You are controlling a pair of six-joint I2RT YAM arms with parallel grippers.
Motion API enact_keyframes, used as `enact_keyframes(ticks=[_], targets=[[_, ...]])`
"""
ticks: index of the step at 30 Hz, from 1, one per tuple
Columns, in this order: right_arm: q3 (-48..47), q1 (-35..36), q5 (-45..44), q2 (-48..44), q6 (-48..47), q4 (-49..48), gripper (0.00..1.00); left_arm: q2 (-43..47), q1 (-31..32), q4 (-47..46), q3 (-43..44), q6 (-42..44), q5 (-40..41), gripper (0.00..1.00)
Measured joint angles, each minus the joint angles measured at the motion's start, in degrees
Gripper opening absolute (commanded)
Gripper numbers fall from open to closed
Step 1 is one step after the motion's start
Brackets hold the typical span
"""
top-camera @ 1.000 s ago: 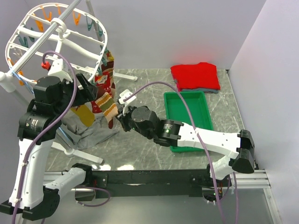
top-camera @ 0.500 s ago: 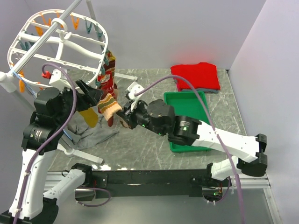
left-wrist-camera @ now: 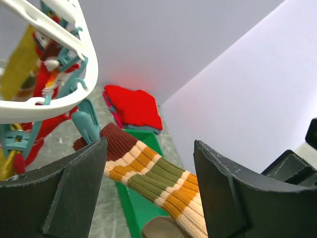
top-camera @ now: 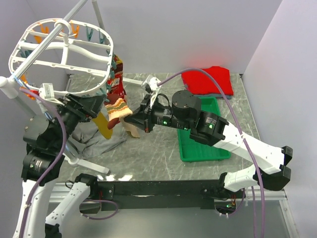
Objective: Remove the socks clipped to the hanger
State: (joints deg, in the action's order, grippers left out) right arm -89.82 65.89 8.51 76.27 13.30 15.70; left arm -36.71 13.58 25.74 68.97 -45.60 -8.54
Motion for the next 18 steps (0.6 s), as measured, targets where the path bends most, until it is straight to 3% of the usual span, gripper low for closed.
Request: enact_keyframes(ticks=[5, 10, 18], targets=[[-0.02, -0.52, 3.87, 0.0, 0.72, 0.46, 0.0, -2.29, 0.0, -0.7, -1.4, -2.78, -0.63, 0.75], [-0.24, -0.42, 4.81, 0.13, -1.57, 1.88, 0.0, -8.0, 0.0, 4.22, 2.78, -3.23, 0.04, 0.77], [-1.05, 2.43, -1.77, 3.17, -12.31, 5.11, 0.0, -10.69, 0.0, 10.45, 6.91, -1.79, 4.9, 0.76]])
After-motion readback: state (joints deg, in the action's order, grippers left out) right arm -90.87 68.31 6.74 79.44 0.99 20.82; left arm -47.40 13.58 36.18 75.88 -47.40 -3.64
